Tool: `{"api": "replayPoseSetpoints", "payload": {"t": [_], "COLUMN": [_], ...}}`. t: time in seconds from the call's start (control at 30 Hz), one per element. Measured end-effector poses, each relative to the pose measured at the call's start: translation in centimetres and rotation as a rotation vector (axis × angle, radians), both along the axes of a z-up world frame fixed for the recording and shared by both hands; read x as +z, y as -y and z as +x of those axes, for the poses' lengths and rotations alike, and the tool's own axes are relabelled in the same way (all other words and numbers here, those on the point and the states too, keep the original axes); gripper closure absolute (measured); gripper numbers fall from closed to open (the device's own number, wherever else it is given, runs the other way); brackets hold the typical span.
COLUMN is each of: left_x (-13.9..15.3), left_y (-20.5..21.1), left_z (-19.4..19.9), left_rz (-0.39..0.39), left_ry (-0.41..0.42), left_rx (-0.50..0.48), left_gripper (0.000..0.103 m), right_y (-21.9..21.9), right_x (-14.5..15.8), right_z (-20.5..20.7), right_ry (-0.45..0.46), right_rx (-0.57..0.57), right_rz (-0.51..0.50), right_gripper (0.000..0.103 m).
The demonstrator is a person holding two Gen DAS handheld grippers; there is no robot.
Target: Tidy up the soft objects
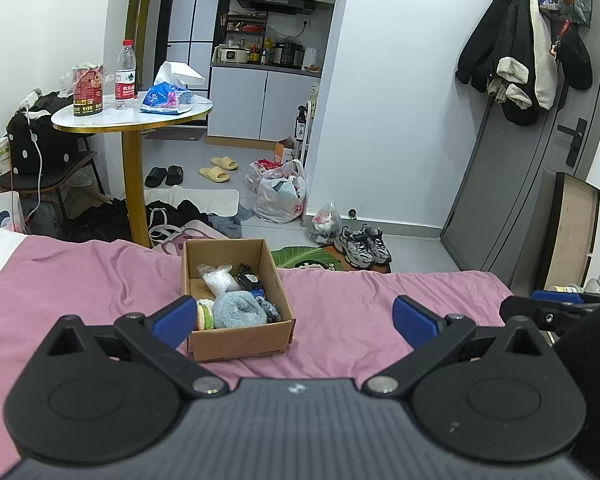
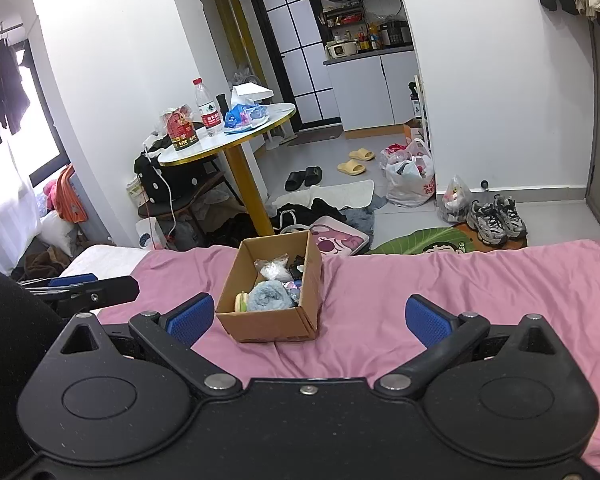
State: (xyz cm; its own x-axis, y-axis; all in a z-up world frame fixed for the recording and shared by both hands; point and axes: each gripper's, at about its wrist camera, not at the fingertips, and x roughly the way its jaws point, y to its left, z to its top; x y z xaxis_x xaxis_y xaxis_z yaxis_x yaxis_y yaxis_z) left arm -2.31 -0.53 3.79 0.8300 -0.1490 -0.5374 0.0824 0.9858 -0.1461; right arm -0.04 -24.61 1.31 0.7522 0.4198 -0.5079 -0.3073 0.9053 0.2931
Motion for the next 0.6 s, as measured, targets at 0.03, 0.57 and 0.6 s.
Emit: {"api": "replayPoseSetpoints", "payload": {"t": [0.03, 0.57, 0.6], "left_x": [0.00, 0.01, 0.01], "left_y": [0.01, 0.12, 0.08], "left_z": [0.00, 0.08, 0.12], "left_rz": [-0.001, 0.000, 0.001], "left_ry": [-0.001, -0.002, -0.002], "left_rx": [0.000, -0.002, -0.003], "left_gripper": [0.000, 0.000, 0.000], "right_y": [-0.01, -0.05, -0.10], "right_x": [0.01, 0.10, 0.08], "right_z": [0.00, 0.00, 0.01], "right_ry": [0.000, 0.001, 0.001], "right_rx": [0.000, -0.002, -0.003], "right_rz": [0.000, -0.004, -0.006], "right_gripper": [0.000, 0.000, 0.000]}}
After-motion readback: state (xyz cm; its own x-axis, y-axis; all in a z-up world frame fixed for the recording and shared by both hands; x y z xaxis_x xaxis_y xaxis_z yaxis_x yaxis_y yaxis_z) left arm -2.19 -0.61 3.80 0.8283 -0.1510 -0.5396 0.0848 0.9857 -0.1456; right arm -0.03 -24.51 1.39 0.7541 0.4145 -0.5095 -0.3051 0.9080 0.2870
